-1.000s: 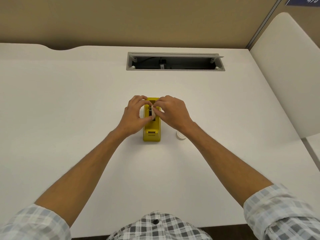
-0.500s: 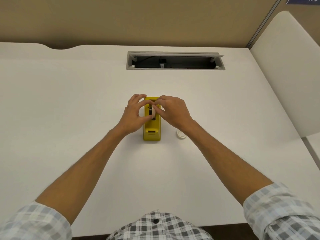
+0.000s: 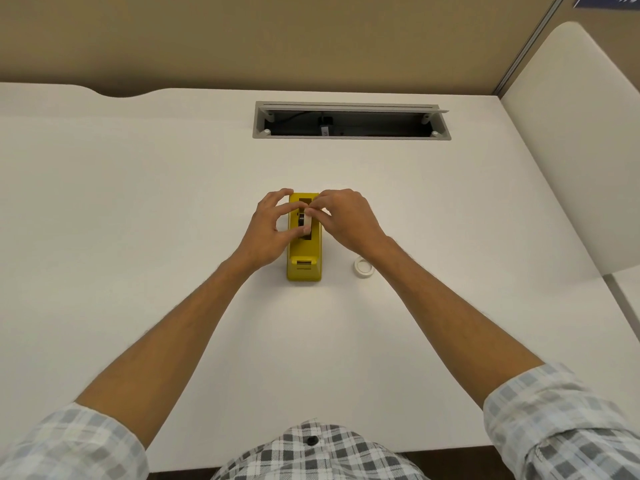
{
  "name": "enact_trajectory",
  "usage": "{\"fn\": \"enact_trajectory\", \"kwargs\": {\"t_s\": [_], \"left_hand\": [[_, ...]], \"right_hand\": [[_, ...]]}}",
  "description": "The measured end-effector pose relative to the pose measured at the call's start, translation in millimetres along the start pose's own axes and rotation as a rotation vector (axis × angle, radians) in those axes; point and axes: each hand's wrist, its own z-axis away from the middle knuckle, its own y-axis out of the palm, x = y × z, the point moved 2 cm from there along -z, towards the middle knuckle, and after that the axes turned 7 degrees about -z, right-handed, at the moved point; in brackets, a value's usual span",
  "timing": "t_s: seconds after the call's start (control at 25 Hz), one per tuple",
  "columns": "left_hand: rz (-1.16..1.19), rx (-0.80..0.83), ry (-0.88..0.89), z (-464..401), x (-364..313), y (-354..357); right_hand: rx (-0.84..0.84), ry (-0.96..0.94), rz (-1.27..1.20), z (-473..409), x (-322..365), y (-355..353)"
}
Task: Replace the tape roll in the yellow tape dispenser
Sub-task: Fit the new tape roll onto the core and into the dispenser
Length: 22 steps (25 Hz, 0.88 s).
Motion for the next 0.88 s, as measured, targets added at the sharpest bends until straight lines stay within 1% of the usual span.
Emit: {"fn": "enact_trajectory", "kwargs": {"t_s": [0.36, 0.48, 0.88], "left_hand": [[0.106, -0.046, -0.035, 1.8, -1.7, 6.6], [0.150, -0.056, -0.042, 4.1, 0.1, 13.4], [0.169, -0.084, -0.024, 7.1, 4.4, 15.4]], "right_hand": [[-0.006, 0.089, -0.177, -8.5, -6.4, -4.3], [0.006, 0.088, -0.189, -7.4, -7.3, -4.4], [0.035, 0.093, -0.174, -9.6, -4.6, -7.1]]}}
